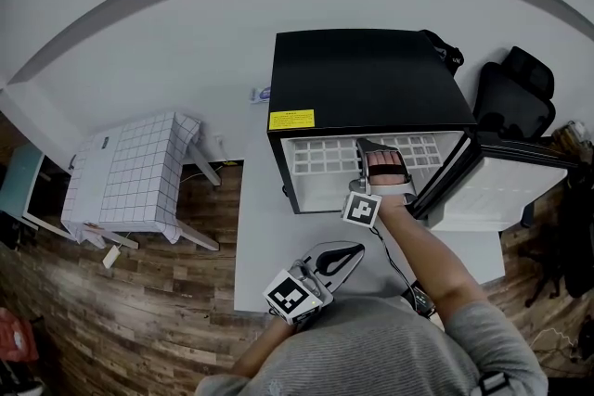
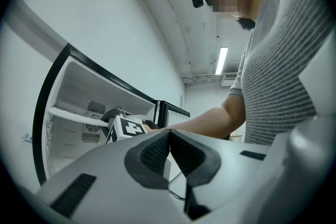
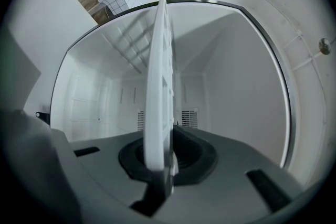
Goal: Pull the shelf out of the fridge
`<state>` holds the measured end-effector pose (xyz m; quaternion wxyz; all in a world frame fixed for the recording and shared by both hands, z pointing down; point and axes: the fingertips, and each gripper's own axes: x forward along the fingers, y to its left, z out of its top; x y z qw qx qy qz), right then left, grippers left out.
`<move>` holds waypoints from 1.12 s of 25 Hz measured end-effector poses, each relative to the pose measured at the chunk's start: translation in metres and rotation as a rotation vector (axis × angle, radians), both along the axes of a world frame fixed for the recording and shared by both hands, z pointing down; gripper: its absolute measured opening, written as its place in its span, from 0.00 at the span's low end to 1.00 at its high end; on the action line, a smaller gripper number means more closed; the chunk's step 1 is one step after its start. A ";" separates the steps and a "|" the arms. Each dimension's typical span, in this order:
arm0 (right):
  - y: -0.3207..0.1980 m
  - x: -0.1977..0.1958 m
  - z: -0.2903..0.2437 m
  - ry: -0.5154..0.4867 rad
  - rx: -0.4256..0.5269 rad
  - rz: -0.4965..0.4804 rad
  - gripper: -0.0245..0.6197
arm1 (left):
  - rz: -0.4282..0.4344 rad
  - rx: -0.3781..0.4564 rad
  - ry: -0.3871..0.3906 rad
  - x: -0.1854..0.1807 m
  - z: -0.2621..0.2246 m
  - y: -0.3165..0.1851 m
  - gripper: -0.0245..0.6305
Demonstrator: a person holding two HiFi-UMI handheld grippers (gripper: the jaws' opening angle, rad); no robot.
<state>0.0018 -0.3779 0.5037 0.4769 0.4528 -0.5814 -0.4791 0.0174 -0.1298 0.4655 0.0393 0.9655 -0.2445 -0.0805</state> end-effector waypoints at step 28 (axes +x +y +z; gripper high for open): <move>0.036 0.006 -0.001 0.022 0.027 0.000 0.08 | 0.025 -0.027 -0.024 -0.002 0.007 0.018 0.05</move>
